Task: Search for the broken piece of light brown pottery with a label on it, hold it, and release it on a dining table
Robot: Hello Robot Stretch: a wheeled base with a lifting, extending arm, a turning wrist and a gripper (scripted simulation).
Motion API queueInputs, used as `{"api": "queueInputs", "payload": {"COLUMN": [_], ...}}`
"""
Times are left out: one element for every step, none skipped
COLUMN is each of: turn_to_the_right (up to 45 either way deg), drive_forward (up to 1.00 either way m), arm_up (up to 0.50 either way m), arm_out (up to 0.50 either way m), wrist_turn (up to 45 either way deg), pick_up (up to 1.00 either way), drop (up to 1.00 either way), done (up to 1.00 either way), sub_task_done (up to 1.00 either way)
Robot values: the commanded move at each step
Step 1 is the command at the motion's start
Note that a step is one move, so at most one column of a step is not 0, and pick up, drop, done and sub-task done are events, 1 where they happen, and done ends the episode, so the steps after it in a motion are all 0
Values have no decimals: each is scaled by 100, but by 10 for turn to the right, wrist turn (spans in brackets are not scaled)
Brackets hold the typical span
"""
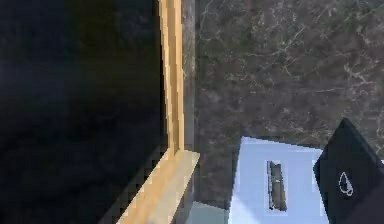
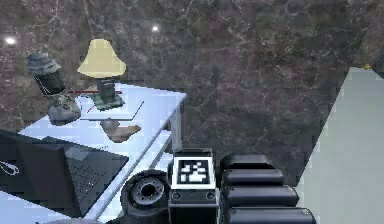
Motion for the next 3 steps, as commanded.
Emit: {"api": "queueInputs", "payload": {"turn_to_the_right": [-210, 0, 0], "drive_forward": [0, 0, 0], "arm_up": [0, 0, 0], "arm_out": [0, 44, 0], "wrist_turn": [0, 0, 450], "pick_up": [0, 0, 0], "drop": [0, 0, 0], "done": [0, 0, 0], "sub_task_done": [0, 0, 0]}}
